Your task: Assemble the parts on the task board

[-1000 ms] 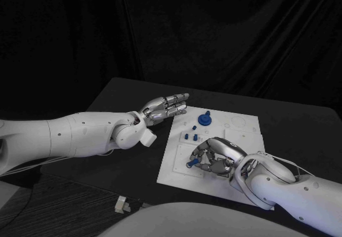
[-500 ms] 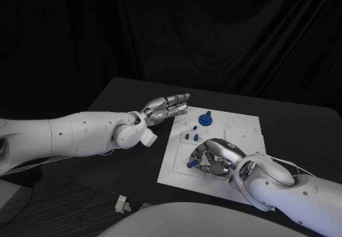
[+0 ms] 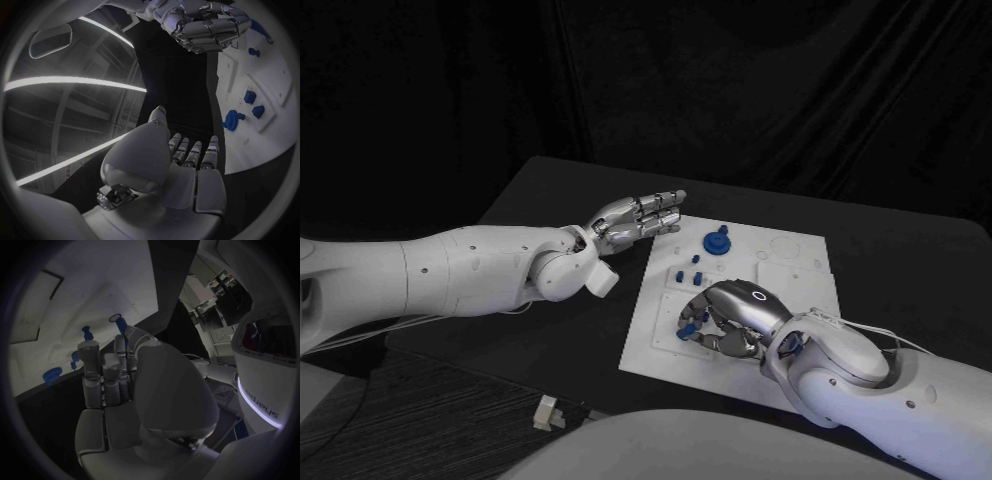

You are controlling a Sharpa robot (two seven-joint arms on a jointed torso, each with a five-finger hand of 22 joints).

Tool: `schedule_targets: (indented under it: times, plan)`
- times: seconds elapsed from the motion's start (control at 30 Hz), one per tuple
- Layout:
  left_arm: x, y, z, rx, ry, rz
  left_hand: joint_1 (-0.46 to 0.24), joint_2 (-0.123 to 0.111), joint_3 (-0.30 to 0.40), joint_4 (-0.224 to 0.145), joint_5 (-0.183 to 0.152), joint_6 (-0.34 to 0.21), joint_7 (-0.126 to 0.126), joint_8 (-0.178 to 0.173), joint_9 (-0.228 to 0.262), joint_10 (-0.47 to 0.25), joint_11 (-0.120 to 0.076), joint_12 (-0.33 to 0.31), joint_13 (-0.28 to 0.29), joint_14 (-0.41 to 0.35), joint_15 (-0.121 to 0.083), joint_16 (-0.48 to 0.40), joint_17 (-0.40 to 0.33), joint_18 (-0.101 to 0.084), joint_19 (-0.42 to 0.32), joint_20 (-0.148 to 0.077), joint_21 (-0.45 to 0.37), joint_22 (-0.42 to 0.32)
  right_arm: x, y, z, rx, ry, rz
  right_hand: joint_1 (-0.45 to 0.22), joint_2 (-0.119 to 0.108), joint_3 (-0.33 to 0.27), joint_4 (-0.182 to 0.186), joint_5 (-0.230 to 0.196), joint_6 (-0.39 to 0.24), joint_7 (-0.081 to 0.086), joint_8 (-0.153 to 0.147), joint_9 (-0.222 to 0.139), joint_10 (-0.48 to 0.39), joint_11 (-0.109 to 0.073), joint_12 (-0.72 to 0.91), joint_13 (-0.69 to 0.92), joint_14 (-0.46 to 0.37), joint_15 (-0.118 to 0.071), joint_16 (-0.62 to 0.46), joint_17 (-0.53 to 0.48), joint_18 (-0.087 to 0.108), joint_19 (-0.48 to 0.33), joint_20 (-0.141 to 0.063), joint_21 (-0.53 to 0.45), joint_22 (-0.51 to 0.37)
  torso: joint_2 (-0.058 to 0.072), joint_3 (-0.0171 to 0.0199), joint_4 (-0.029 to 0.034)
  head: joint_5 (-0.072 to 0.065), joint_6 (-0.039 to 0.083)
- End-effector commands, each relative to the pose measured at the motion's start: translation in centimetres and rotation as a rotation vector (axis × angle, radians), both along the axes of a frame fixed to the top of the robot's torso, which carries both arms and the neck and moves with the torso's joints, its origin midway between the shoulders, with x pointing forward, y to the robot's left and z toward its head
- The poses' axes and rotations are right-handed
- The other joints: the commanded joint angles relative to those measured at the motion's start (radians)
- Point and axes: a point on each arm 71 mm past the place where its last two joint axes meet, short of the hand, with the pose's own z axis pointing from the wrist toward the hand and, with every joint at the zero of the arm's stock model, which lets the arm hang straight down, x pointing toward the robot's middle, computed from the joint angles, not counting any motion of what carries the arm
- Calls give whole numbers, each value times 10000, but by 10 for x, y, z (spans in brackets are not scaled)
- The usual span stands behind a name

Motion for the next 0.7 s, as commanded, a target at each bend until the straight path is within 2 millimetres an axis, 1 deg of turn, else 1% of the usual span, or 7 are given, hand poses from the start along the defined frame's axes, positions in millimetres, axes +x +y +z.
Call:
schedule_targets:
  times: [0.03, 0.33, 0.37, 0.47, 0.7]
  plan:
    - [-1, -2, 0, -185, -4, -86, 48, 56, 14, 51, 36, -4, -37, 49, 4, 3, -53, 43, 14, -7, 41, 34, 14, 138, 76, -10, 59, 2, -2, 3, 0, -431, -487, 158, 12, 77, -10, -77, 52, 36, 79, 35, 11, 64, 8, -47, -22, 54, 44, 4, 14, 11, 19, 48, 33, 869, 3, 0, 1, -21, 2]
    - [-1, -1, 0, -183, 8, -90, 48, 56, 14, 51, 36, -4, -37, 49, 4, 3, -53, 43, 14, -7, 41, 34, 14, 138, 76, -10, 59, 2, -3, 6, -2, -1008, -821, 392, 23, 82, -14, -113, 106, 17, 88, 20, 9, 74, 13, -83, -40, 29, 44, -17, -46, 18, 5, 47, 4, 861, 4, 1, 2, -38, 2]
    - [-1, -2, 0, -185, 9, -94, 50, 57, 12, 52, 41, -18, -62, 46, 2, 3, -26, 39, 14, -5, 48, 37, 15, 137, 80, -9, 61, 4, -4, 6, -2, -1062, -890, 415, 23, 82, -14, -113, 106, 17, 88, 20, 9, 74, 13, -83, -40, 29, 44, -17, -46, 18, 5, 47, 4, 861, 4, 1, 3, -37, 2]
    - [-1, -2, 0, -190, 16, -107, 50, 57, 12, 52, 41, -18, -62, 46, 2, 3, -26, 39, 14, -5, 48, 37, 15, 137, 80, -9, 61, 4, -5, 6, -1, -1205, -1099, 481, 23, 82, -15, -119, 117, 15, 89, 18, 8, 77, 13, -88, -42, 28, 45, -19, -49, 19, 1, 47, -3, 859, -1, 1, 0, -17, 2]
    - [-1, -2, 0, -190, 32, -121, 50, 57, 12, 52, 41, -18, -62, 46, 2, 3, -26, 39, 14, -5, 48, 37, 15, 137, 80, -9, 61, 4, -7, 6, 1, -1415, -1502, 611, 26, 83, -18, -135, 138, 11, 91, 13, 8, 96, 11, -95, -47, 45, 44, -6, -16, 13, 20, 47, 28, 868, 5, 0, -2, -44, 2]
